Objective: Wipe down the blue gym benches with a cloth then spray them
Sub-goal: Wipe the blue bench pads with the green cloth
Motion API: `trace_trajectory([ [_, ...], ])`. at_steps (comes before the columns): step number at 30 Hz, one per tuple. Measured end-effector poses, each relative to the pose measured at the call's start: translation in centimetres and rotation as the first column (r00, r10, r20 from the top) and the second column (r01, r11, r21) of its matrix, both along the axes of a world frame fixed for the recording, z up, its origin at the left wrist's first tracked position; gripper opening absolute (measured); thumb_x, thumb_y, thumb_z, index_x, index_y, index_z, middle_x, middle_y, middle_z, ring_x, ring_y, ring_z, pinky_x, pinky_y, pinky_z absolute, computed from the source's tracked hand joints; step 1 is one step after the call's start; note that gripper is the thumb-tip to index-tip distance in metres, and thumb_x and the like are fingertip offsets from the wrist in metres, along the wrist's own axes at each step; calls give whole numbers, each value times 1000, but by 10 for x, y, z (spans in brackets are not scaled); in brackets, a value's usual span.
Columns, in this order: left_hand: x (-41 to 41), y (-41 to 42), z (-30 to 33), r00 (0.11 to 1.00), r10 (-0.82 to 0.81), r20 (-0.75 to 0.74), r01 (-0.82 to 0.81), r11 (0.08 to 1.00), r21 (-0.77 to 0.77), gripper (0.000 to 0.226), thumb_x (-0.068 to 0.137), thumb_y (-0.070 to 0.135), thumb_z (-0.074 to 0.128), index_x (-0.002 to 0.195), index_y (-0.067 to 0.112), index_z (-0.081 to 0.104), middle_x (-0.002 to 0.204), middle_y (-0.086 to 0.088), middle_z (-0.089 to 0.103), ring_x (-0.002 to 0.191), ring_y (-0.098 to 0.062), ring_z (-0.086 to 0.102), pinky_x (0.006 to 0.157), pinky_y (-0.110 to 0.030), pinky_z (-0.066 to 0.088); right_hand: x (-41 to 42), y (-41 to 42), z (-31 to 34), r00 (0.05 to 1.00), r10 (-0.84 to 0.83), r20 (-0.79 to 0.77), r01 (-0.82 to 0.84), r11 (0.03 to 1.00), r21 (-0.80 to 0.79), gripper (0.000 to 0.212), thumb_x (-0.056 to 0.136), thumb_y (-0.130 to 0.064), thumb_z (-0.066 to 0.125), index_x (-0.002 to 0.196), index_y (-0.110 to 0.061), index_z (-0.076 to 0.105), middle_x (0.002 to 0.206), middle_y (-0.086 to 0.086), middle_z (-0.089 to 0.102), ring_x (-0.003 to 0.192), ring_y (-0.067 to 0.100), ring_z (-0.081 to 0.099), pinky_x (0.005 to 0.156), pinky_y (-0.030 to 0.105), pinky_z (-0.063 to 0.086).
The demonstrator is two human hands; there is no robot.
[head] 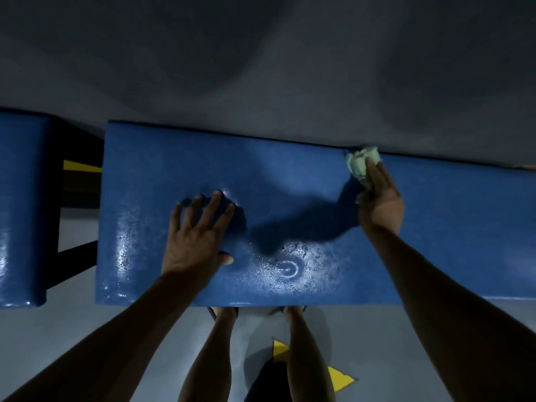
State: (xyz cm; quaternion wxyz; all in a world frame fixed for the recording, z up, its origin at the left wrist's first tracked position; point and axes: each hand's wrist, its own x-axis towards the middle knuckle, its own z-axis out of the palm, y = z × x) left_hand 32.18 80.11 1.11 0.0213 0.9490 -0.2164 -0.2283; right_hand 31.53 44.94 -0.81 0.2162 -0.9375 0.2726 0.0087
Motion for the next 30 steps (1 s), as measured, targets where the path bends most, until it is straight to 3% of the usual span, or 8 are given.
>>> trace_trajectory([
  [4,1,1,-2,1000,-7,-5,7,1000,-3,112,46,56,88,144,25,45,158,-5,32,137,-38,33,112,-59,26,41,95,-8,953,-303,-21,303,948,101,65,81,-21,46,146,-15,45,150,14,43,135,33,43,113,42,36],
  [9,2,3,0,1000,-21,-11,21,1000,-2,111,48,56,87,145,25,43,158,-5,32,138,-38,33,113,-58,24,57,216,0,983,183,-3,-182,981,70,78,72,5,53,145,-22,49,153,6,43,142,32,34,120,46,22],
  [14,3,3,-2,1000,-18,12,19,1000,-22,112,44,55,88,143,26,46,156,-6,36,135,-39,36,111,-59,28,41,119,-1,735,678,-17,-676,730,-104,67,80,-7,33,140,-26,55,148,-2,49,137,24,45,117,37,31],
  [16,3,3,-2,1000,-22,9,22,999,-24,112,46,55,88,144,25,44,156,-6,34,136,-39,34,111,-59,27,25,63,0,809,587,-34,-588,806,-74,57,87,-15,39,141,-27,54,150,1,47,139,25,43,116,40,33],
  [19,2,3,-2,1000,-23,4,23,1000,-19,112,47,56,88,145,25,43,157,-6,33,137,-40,33,112,-59,26,-6,19,5,995,98,-25,-98,995,9,74,70,-14,40,142,-27,53,152,3,45,139,25,43,112,42,39],
  [23,2,3,-2,1000,-20,-3,20,1000,6,112,49,59,86,146,26,41,159,-5,30,139,-40,31,113,-59,23,4,77,-4,917,-399,1,398,914,80,71,71,-14,41,141,-20,54,145,13,51,128,36,52,107,49,42],
  [27,2,2,-1,999,-32,-12,32,999,31,107,60,61,79,150,28,33,162,-4,22,142,-38,23,116,-57,15,16,200,-2,993,-116,-20,117,971,207,70,79,-21,38,148,-15,42,153,16,38,142,34,34,118,49,27],
  [30,0,3,-3,999,-33,43,35,999,-39,96,56,54,82,139,19,49,152,-10,41,135,-41,36,112,-59,24,10,245,4,978,202,43,-207,966,154,66,77,-23,33,141,-23,53,151,5,45,142,30,38,119,44,24],
])
